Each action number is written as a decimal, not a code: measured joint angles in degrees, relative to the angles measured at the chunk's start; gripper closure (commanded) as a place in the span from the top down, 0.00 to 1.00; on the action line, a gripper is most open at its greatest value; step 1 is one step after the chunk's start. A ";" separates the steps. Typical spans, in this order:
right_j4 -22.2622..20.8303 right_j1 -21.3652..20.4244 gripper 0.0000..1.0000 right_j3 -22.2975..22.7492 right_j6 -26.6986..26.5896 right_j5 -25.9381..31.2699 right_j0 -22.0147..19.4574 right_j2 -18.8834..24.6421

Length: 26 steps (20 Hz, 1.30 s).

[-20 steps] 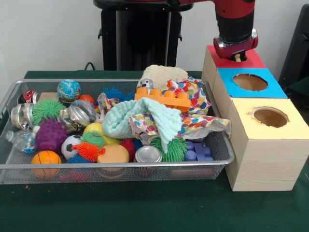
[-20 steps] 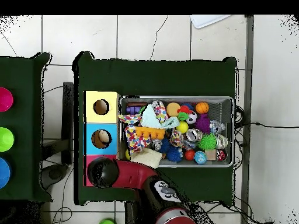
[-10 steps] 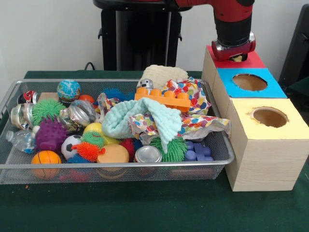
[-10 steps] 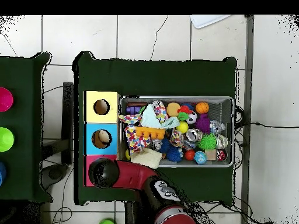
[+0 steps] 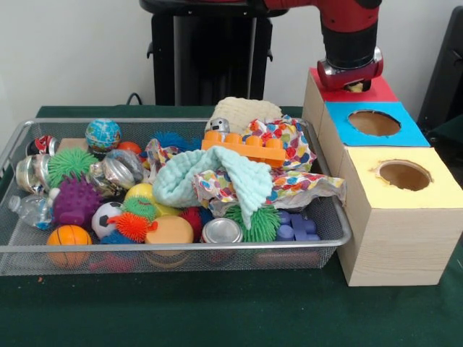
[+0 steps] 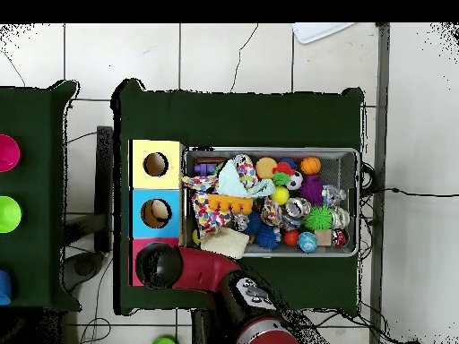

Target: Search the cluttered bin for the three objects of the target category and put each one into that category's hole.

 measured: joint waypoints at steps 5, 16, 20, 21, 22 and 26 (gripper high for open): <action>-0.01 -1.77 1.00 0.34 0.00 1.52 0.38 -0.48; -0.05 -10.09 1.00 0.73 0.00 8.99 1.41 -2.10; -0.06 -12.33 1.00 0.78 0.00 10.59 1.56 -2.39; -0.06 -12.56 1.00 0.79 0.00 10.74 1.56 -2.43; -0.07 -12.79 1.00 0.80 0.00 10.88 1.57 -2.47; -0.07 -13.23 1.00 0.81 0.00 10.94 1.57 -2.54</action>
